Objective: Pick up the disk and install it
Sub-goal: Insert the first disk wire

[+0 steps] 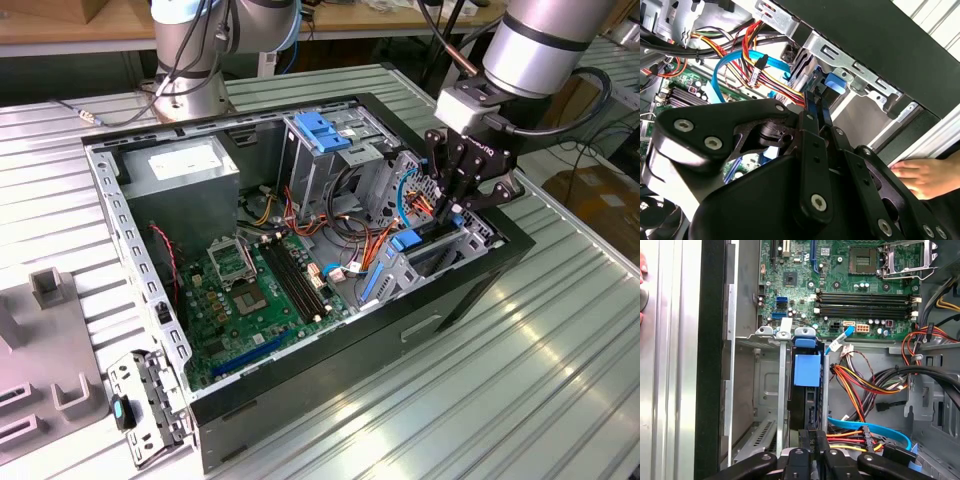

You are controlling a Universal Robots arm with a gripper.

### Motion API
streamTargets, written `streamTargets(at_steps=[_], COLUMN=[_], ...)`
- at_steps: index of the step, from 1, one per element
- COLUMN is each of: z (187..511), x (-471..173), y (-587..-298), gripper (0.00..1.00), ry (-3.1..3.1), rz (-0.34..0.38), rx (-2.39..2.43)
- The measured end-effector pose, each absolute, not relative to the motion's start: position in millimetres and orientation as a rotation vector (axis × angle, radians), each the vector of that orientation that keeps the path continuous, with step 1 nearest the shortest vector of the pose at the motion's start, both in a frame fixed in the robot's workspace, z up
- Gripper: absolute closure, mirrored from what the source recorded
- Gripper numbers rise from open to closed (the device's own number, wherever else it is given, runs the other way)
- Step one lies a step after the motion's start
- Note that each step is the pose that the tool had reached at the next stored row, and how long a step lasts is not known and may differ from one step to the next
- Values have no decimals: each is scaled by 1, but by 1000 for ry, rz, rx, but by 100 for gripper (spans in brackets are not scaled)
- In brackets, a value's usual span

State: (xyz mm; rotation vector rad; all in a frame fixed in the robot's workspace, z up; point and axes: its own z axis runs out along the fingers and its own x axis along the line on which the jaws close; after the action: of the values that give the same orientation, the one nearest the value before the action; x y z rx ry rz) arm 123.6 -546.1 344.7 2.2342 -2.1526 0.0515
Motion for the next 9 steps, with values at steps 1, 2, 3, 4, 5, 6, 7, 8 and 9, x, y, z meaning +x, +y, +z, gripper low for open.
streamTargets(at_steps=[1,2,3,4,5,6,7,8,9], z=[345,345,345,346,346,346,346,346,346], x=[124,124,124,124,124,124,124,124,124], y=[-546,-546,-546,-546,-546,-546,-546,-546,-546], gripper=[83,83,83,83,83,83,83,83,83], ry=[-2154,-2155,-2159,-2163,-2170,-2175,-2180,-2185,-2191], rz=[51,51,51,51,51,51,51,50,50], rx=[2234,2232,2229,2224,2217,2212,2208,2202,2196])
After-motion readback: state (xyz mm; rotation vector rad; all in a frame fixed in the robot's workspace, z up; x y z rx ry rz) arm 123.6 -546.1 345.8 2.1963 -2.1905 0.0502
